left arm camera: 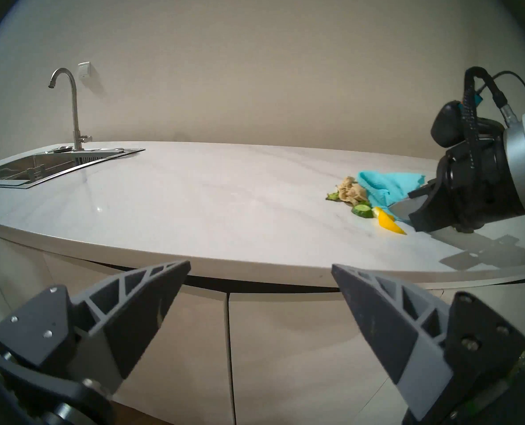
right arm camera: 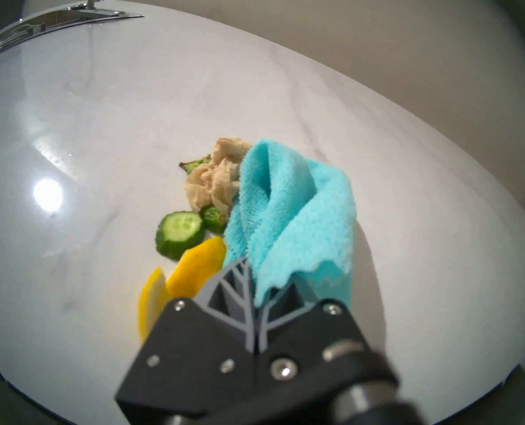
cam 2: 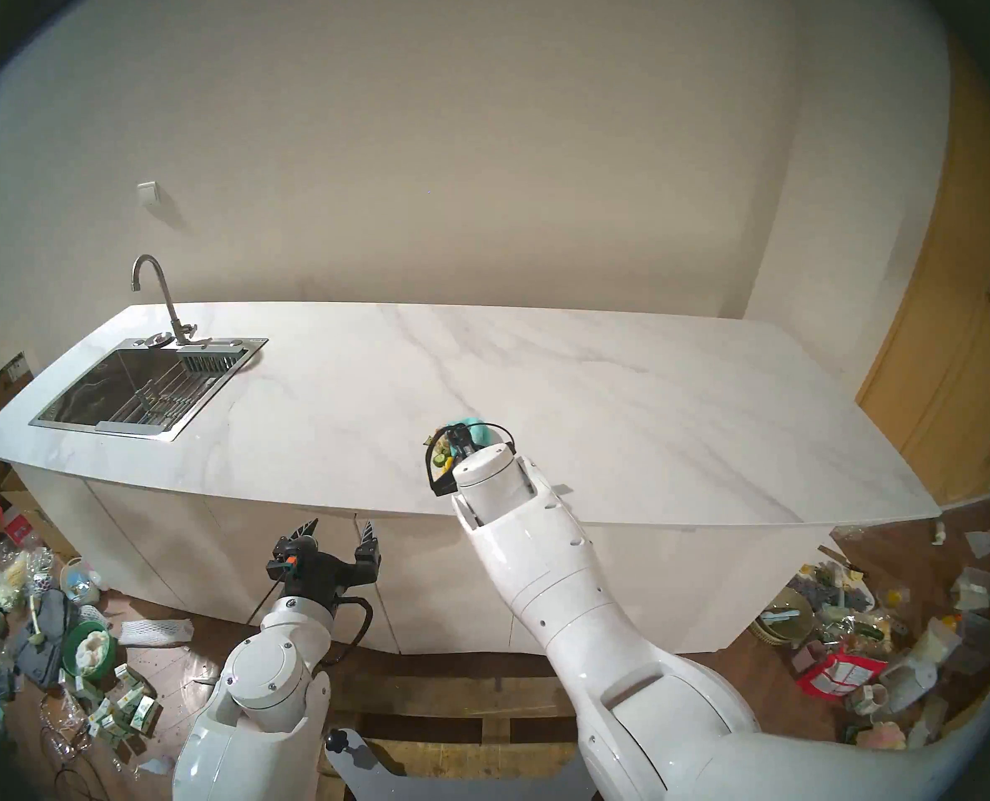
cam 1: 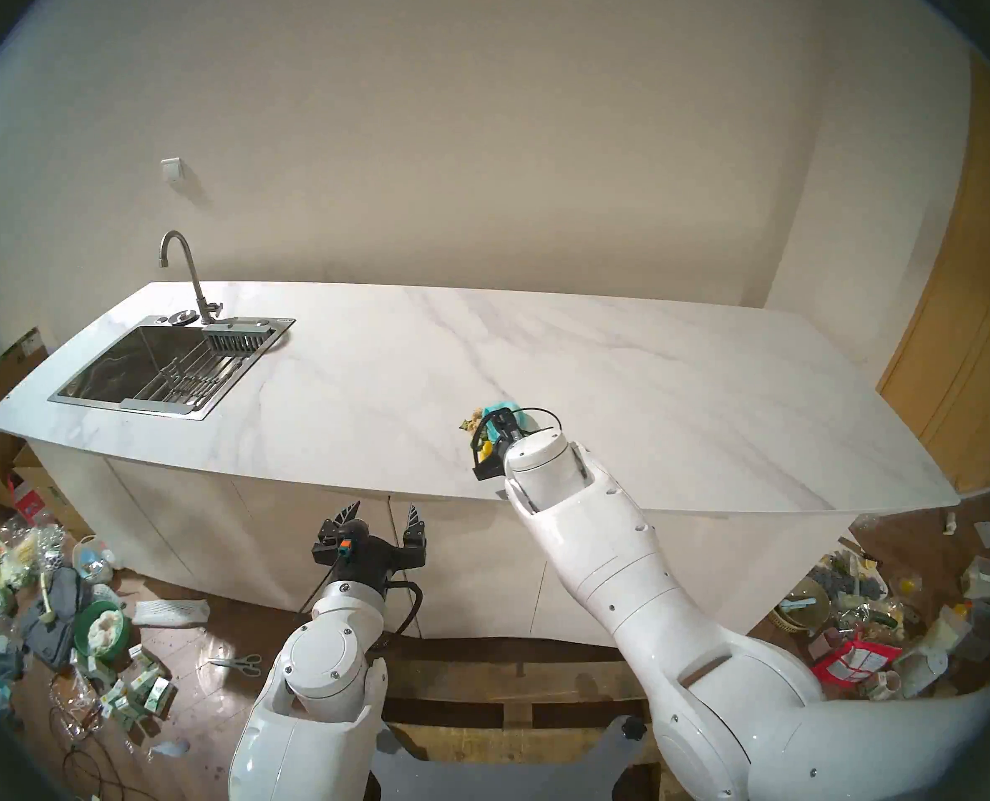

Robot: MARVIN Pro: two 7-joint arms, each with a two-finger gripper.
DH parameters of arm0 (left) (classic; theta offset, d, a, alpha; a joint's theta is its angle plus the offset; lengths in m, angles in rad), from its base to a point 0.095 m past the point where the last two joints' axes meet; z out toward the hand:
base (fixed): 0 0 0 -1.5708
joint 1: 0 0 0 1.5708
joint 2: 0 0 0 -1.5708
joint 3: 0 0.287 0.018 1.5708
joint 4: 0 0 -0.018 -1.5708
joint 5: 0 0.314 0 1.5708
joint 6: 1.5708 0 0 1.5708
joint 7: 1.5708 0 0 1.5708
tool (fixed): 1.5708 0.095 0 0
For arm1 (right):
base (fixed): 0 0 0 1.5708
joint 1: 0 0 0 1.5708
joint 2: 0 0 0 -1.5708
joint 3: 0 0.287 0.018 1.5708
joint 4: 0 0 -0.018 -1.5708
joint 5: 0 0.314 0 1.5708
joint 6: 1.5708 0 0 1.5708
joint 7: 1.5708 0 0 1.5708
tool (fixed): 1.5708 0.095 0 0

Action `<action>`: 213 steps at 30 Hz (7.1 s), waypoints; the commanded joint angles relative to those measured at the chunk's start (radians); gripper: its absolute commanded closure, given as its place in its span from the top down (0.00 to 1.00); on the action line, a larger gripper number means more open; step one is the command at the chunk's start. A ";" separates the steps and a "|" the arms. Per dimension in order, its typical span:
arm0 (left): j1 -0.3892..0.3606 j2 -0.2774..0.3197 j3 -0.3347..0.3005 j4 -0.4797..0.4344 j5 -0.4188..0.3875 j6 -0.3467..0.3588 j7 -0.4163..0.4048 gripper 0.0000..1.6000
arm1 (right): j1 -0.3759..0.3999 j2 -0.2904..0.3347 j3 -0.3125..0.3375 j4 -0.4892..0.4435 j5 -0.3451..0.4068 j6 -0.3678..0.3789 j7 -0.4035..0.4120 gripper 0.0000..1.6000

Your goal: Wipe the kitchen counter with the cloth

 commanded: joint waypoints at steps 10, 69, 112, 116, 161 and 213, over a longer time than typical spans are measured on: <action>-0.007 0.000 0.003 -0.025 -0.001 -0.006 -0.004 1.00 | 0.087 -0.190 -0.059 0.161 0.048 -0.026 -0.051 0.00; -0.008 0.000 0.003 -0.022 -0.001 -0.006 -0.003 1.00 | -0.087 0.176 0.083 -0.348 -0.027 -0.120 -0.147 0.00; -0.005 0.001 0.003 -0.028 -0.002 -0.005 -0.005 1.00 | -0.474 0.655 0.048 -0.863 -0.175 0.027 0.299 0.00; -0.004 0.002 0.003 -0.029 -0.003 -0.004 -0.005 1.00 | -0.458 0.628 0.037 -0.851 -0.183 0.058 0.292 0.00; -0.005 0.001 0.003 -0.028 -0.002 -0.005 -0.004 1.00 | -0.350 0.543 -0.046 -0.727 -0.216 0.048 0.274 0.00; -0.007 0.001 0.003 -0.024 -0.001 -0.006 -0.003 1.00 | -0.006 0.158 -0.287 -0.339 -0.260 -0.004 0.233 0.00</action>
